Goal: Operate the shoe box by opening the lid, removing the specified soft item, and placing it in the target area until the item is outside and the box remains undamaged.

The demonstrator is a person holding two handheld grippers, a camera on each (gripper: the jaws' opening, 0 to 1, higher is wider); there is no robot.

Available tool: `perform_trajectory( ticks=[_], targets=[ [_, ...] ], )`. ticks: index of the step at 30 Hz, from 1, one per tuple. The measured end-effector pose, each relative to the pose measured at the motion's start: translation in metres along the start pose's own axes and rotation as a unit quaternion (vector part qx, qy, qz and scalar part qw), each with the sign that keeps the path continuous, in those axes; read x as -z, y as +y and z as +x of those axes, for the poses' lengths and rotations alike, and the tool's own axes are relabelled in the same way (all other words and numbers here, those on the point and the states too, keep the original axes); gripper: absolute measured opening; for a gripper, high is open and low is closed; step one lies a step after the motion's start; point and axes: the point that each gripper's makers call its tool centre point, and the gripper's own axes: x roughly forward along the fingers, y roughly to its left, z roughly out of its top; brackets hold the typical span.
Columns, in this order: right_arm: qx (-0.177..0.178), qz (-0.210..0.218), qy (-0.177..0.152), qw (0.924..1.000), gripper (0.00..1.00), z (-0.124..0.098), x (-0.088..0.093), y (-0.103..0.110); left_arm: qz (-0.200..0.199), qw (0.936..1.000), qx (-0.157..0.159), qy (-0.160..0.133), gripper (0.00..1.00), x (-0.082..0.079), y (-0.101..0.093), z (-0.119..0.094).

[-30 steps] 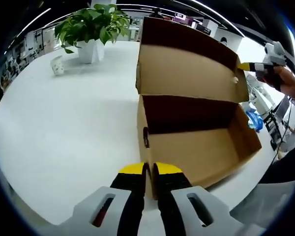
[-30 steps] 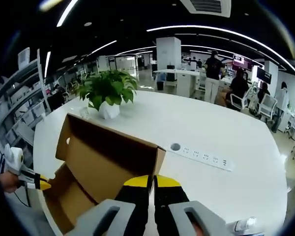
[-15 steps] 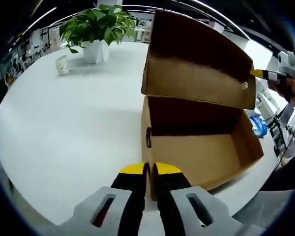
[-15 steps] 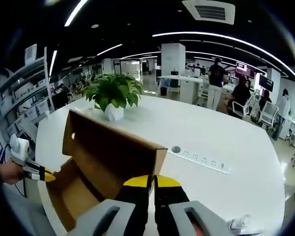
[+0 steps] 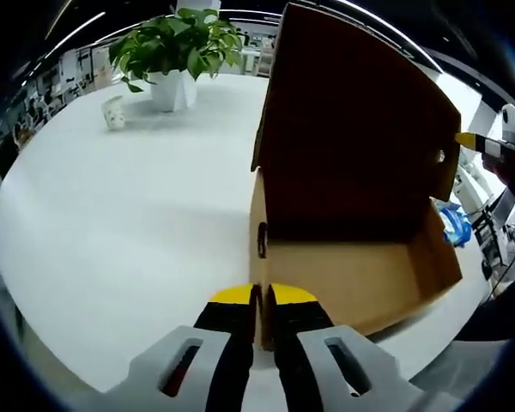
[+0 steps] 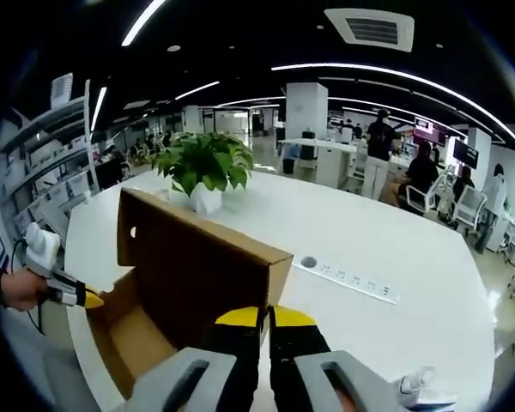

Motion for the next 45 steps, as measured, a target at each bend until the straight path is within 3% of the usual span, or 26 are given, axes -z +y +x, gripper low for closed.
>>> perform_trajectory(
  ticks=[23,45],
  targets=[
    [0.012,-0.019,-0.013,0.9997,0.00,-0.031,0.009,0.025,-0.009,0.9999,-0.004,-0.003,0.03,-0.003,0.000,0.002],
    [0.034,-0.067,-0.028,0.9967,0.00,-0.050,0.033,0.043,-0.011,0.9999,0.007,-0.002,0.03,-0.005,0.001,0.004]
  ],
)
